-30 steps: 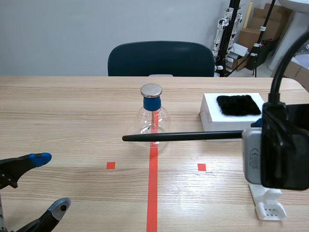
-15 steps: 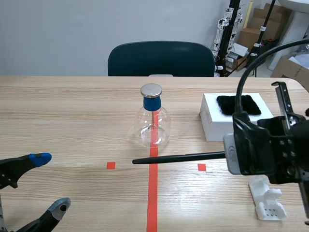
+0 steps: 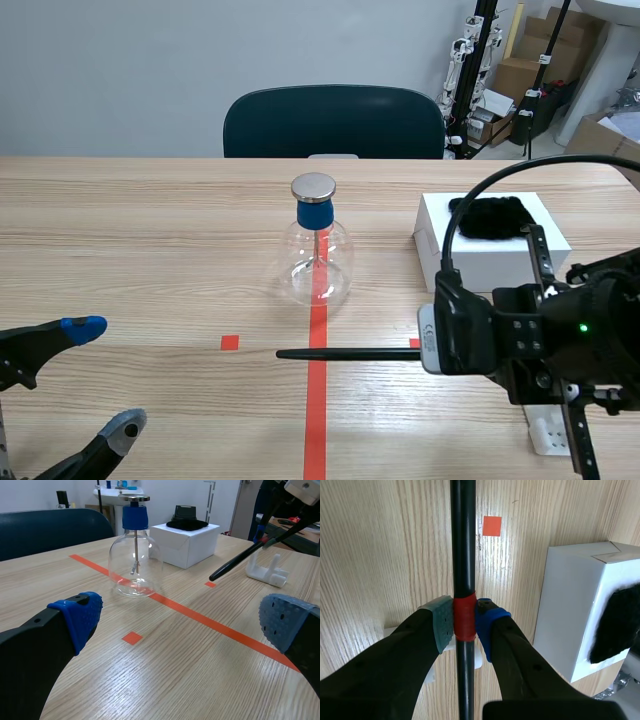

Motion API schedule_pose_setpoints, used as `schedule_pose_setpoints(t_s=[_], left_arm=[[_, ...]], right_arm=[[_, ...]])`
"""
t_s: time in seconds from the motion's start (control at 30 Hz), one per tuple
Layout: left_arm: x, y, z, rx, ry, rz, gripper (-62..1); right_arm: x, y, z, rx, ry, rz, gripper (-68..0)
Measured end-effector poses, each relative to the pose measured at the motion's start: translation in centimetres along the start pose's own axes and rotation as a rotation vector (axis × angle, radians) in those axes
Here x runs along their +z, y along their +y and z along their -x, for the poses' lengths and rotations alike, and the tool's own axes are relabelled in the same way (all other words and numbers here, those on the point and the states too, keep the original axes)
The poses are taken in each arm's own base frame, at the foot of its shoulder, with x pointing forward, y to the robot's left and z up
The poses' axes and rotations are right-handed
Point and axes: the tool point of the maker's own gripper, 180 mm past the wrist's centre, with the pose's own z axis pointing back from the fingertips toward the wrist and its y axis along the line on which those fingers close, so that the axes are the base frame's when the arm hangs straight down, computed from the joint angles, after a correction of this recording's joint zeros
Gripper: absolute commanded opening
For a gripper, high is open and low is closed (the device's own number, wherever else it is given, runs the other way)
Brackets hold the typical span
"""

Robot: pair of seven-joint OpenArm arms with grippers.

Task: Do the electroscope experiment. put the rod down on the box

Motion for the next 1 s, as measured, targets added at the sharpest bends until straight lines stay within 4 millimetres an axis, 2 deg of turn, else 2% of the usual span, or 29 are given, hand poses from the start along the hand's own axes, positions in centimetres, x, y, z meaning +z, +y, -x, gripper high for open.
schedule_pose_setpoints(t_s=[0.27, 0.8, 1.0], left_arm=[[0.0, 0.0, 0.0, 0.000, 0.000, 0.000, 1.4], [0.0, 0.0, 0.0, 0.000, 0.000, 0.000, 1.4], [0.0, 0.0, 0.0, 0.000, 0.000, 0.000, 1.4]], right_arm=[[-1.8, 0.3, -0.2, 0.010, 0.027, -0.030, -63.4], [-4.5, 1.5, 0.9, 0.005, 0.087, -0.065, -63.4], [-5.4, 0.9, 1.3, 0.020, 0.092, -0.062, -63.4]])
